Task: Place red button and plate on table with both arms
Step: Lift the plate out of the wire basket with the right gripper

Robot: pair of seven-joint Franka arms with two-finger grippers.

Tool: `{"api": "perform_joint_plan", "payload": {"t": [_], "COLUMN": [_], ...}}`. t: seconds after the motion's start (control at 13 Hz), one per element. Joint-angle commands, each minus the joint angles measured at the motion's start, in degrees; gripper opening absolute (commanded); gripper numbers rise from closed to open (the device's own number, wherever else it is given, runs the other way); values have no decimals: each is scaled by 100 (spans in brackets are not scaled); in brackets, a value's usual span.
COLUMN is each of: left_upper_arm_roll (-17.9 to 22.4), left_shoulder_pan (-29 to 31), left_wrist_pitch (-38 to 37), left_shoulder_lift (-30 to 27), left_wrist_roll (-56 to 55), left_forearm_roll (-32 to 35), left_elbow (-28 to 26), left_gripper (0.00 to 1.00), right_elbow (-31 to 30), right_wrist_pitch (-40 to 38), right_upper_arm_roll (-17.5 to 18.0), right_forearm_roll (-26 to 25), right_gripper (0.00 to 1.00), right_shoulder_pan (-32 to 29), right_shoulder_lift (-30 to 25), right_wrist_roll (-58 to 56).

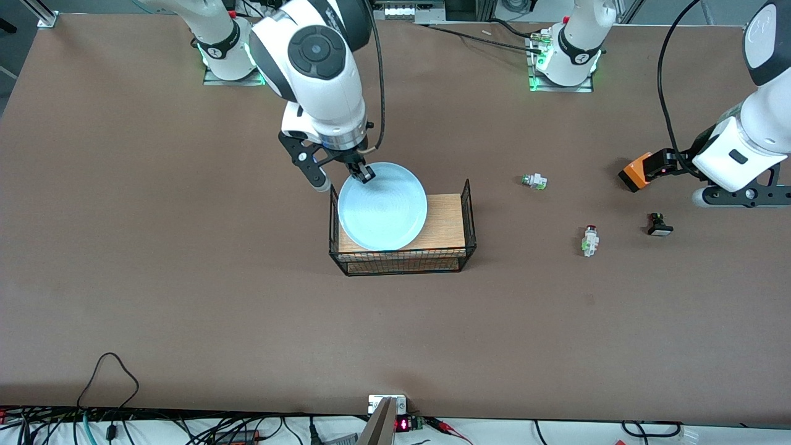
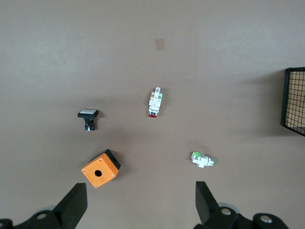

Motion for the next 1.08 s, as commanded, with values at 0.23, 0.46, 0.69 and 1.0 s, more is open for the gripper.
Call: {"api": "perform_joint_plan", "payload": {"t": [0.23, 0.46, 0.69, 1.0], "left_upper_arm_roll": [-29, -90, -81, -81], "left_shoulder_pan": [-23, -14, -14, -5], "left_wrist_pitch": [-110, -110, -110, -145], "left_shoulder_lift": [-70, -70, -79, -79], "left_wrist_roll": [-99, -108, -309, -319], "left_forearm_roll": [-73, -73, -143, -161], "left_elbow": [35, 35, 35, 43], "left_gripper": [100, 100, 100, 100], "right_elbow": [295, 286, 85, -687], "right_wrist_pitch": [-545, -1124, -1249, -1205], "right_upper_arm_roll": [-154, -215, -522, -1076], "right_forearm_roll": [290, 369, 405, 343], "right_gripper": [0, 0, 0, 0], "right_shoulder_pan": [-128, -400, -612, -1041], "right_shoulder_lift": [-284, -644, -830, -1181], "right_wrist_roll": [-404, -1405, -2864, -5252]}}
